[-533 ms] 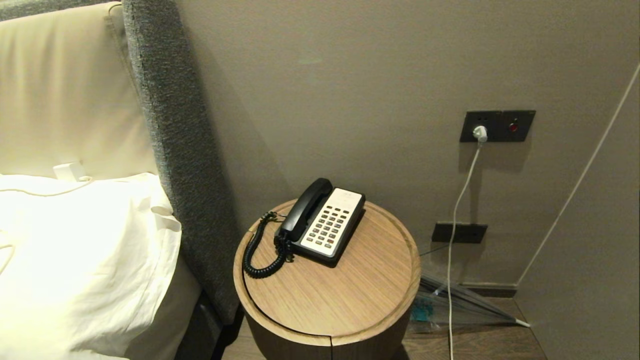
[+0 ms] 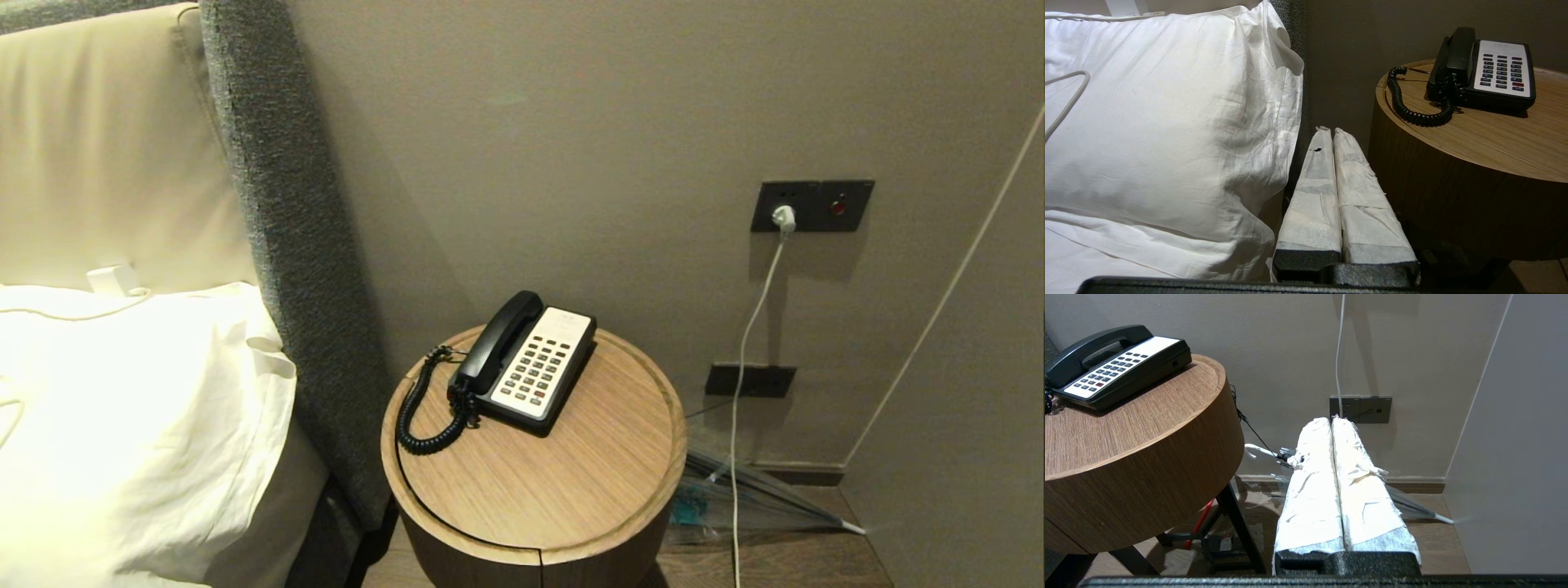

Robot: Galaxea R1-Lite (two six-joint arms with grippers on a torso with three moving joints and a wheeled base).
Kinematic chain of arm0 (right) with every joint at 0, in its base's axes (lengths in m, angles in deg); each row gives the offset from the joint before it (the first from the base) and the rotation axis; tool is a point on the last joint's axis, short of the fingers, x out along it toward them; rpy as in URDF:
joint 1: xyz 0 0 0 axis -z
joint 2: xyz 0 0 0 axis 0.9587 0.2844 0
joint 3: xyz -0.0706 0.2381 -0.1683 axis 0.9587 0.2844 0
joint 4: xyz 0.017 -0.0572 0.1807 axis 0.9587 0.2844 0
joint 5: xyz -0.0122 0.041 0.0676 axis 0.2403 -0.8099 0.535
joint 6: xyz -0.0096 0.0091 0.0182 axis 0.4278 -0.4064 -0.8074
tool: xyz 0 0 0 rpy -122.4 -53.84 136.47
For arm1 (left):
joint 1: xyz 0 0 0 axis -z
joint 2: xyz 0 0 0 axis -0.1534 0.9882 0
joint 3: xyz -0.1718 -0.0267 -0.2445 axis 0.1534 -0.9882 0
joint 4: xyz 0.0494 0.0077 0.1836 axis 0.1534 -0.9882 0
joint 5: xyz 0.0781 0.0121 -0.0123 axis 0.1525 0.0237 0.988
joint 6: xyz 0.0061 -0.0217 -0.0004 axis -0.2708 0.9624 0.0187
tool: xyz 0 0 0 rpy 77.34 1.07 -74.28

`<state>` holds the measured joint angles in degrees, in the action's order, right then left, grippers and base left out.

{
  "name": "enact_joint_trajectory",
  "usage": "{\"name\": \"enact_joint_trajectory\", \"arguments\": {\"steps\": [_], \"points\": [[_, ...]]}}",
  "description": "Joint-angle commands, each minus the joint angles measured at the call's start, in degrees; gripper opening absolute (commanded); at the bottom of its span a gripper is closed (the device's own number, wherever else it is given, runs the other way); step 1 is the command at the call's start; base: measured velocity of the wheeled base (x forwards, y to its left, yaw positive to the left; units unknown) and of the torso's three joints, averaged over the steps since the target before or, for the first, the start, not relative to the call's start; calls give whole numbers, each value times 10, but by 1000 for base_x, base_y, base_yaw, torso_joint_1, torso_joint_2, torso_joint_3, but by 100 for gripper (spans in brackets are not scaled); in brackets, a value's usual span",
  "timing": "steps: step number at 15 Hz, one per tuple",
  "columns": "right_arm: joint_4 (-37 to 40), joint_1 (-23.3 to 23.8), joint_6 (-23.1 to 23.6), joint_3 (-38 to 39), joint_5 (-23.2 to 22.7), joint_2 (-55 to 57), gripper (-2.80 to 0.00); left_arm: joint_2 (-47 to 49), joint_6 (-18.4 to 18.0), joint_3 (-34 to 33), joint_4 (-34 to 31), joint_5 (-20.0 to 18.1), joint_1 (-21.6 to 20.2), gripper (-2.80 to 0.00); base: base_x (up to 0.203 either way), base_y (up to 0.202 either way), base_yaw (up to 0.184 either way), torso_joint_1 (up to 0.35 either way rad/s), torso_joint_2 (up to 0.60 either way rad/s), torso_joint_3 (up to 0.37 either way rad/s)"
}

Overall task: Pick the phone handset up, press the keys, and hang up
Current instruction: Pick up the desk phone handset

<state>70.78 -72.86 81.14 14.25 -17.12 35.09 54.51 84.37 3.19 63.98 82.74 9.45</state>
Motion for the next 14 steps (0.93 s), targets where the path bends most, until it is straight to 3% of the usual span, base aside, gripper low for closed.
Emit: {"name": "enact_joint_trajectory", "arguments": {"steps": [1,7,14], "points": [[-1,0,0,11,0,1,-280,1,1,-17,1,0,0,-280,0,0,0,0,0,0],[-1,0,0,11,0,1,-280,1,5,-17,1,0,0,-280,0,0,0,0,0,-15],[-1,0,0,12,0,1,-280,1,17,-23,18,1,0,-280,0,0,0,2,2,-182]]}}
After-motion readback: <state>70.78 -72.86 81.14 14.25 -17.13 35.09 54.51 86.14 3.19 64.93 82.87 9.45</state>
